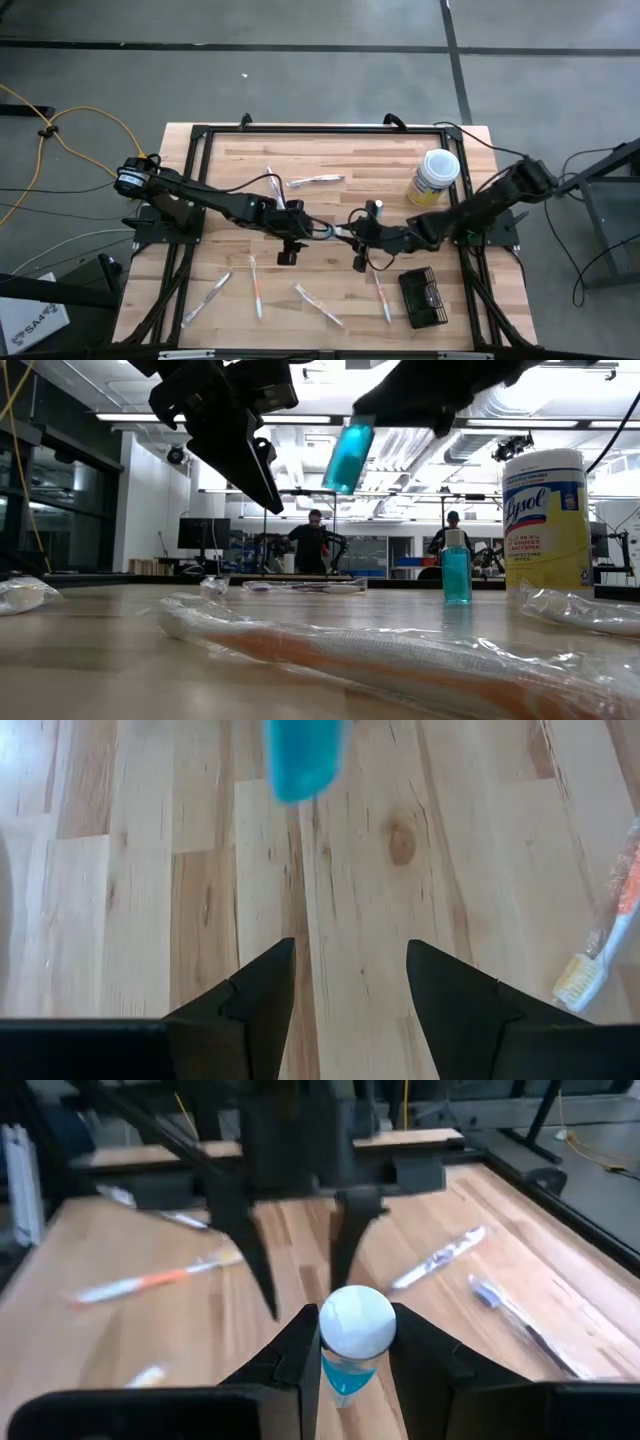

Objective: Pick & Place toothbrushing station
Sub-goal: Put the blue mouthwash into the mesh organizer

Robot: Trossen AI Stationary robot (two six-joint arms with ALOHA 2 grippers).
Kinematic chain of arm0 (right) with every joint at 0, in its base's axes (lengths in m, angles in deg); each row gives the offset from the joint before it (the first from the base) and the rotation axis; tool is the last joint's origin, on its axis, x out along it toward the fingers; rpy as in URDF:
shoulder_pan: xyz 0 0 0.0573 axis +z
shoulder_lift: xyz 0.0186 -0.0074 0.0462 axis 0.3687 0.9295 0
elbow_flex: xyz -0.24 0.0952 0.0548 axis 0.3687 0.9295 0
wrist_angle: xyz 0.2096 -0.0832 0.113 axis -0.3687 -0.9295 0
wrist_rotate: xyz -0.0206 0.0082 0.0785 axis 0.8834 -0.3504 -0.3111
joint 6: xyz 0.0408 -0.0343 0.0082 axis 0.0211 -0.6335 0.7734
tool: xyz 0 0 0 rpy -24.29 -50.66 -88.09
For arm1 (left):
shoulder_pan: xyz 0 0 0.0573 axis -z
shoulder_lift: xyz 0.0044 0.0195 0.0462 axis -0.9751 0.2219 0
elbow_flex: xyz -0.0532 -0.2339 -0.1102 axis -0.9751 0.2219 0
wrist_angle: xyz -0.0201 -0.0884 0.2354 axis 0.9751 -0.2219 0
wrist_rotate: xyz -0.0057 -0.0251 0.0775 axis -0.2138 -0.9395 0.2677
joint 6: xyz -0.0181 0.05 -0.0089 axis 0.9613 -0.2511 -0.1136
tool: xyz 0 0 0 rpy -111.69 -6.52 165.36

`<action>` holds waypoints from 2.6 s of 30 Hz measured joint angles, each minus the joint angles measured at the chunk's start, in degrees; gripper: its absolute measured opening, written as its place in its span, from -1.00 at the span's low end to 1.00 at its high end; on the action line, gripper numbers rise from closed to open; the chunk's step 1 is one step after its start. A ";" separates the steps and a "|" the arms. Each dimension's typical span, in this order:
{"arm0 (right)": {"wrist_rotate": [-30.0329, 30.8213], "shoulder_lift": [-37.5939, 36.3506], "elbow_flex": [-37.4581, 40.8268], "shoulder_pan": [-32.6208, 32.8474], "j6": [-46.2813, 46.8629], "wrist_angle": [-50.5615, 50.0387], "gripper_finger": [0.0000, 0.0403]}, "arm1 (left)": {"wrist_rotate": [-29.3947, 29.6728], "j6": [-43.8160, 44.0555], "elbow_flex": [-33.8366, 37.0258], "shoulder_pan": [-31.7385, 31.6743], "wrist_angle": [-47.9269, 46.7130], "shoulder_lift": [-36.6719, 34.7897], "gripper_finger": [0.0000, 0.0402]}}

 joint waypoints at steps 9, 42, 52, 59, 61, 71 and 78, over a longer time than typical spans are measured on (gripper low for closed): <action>6.98 -6.56 0.03 5.36 5.75 -10.61 -0.58 | 0.04 -0.02 0.00 0.00 0.15 0.00 -0.07; 3.53 -27.25 0.06 23.66 15.72 -37.70 -0.58 | 0.05 -0.07 0.00 0.02 0.17 0.00 -0.07; -3.57 -28.66 0.06 28.27 16.27 -38.32 -0.58 | 0.04 -0.07 0.00 0.02 0.41 0.00 -0.07; -7.71 -28.59 0.06 30.80 16.73 -39.42 -0.58 | 0.02 -0.07 0.00 0.01 1.63 0.00 -0.07; -7.96 -28.58 0.06 31.89 16.85 -40.65 -0.58 | -0.05 -0.07 0.00 0.01 2.04 0.00 -0.07; -8.41 -28.57 0.06 38.25 18.68 -46.17 -0.58 | -0.18 -0.02 0.00 0.02 5.69 0.01 -0.07; -4.94 -28.57 0.06 41.65 20.81 -47.14 -0.58 | -0.29 0.00 0.00 0.01 9.47 0.02 -0.07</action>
